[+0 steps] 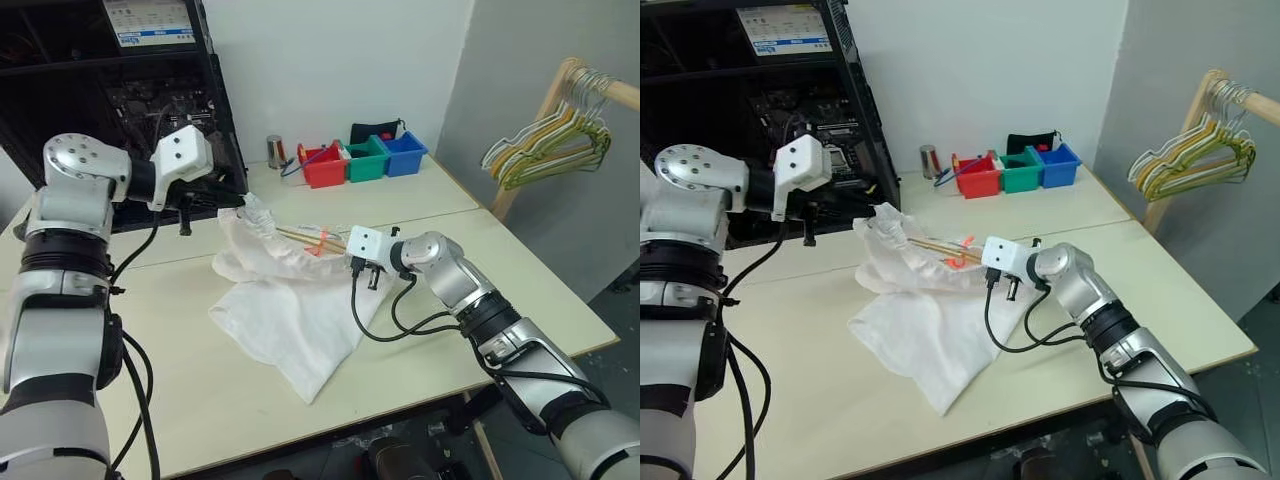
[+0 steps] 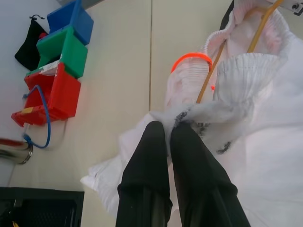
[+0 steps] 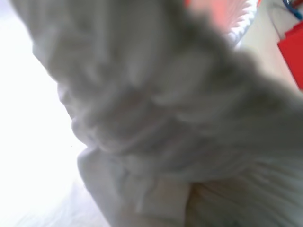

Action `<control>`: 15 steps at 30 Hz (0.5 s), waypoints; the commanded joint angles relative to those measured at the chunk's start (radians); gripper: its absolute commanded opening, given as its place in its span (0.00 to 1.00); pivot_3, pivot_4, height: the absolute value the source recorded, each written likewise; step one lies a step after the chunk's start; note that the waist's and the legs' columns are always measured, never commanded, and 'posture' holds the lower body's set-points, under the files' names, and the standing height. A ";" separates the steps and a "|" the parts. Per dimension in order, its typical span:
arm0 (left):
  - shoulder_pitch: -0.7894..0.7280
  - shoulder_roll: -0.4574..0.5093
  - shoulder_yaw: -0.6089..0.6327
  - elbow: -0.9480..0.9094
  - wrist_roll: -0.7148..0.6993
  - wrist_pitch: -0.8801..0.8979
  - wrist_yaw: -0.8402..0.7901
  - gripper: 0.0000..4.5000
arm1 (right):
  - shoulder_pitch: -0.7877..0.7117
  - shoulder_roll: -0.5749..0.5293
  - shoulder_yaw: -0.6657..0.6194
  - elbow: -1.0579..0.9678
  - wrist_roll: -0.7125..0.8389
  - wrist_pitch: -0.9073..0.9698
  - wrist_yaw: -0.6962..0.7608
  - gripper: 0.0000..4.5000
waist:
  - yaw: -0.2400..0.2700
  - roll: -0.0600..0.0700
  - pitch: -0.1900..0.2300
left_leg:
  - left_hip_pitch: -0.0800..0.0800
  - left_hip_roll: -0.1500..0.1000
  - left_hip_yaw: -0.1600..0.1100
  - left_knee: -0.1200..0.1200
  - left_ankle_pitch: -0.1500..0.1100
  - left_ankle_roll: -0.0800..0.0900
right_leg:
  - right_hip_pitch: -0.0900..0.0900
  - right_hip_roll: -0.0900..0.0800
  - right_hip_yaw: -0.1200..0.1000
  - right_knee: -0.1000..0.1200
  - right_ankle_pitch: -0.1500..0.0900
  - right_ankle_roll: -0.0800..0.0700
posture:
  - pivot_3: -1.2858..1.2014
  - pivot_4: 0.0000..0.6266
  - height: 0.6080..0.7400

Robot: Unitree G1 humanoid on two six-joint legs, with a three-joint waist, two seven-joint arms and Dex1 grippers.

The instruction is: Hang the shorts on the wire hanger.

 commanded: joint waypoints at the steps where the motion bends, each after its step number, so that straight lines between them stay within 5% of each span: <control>1: -0.039 -0.018 -0.006 -0.006 0.006 -0.044 -0.012 0.07 | -0.019 -0.012 0.028 -0.055 -0.060 -0.106 -0.027 0.00 | -0.001 0.000 0.000 | 0.000 0.000 0.000 0.000 0.000 0.000 | 0.000 0.000 0.000 0.000 0.000 0.000 | 0.47 0.00 1.00; 15: -0.042 -0.017 -0.022 -0.019 0.023 -0.040 -0.067 0.07 | -0.033 -0.038 0.040 -0.044 -0.181 -0.245 -0.101 0.00 | -0.006 0.000 0.000 | 0.000 0.000 0.001 0.000 0.000 0.000 | 0.000 0.000 0.001 0.000 0.000 0.000 | 0.47 0.00 1.00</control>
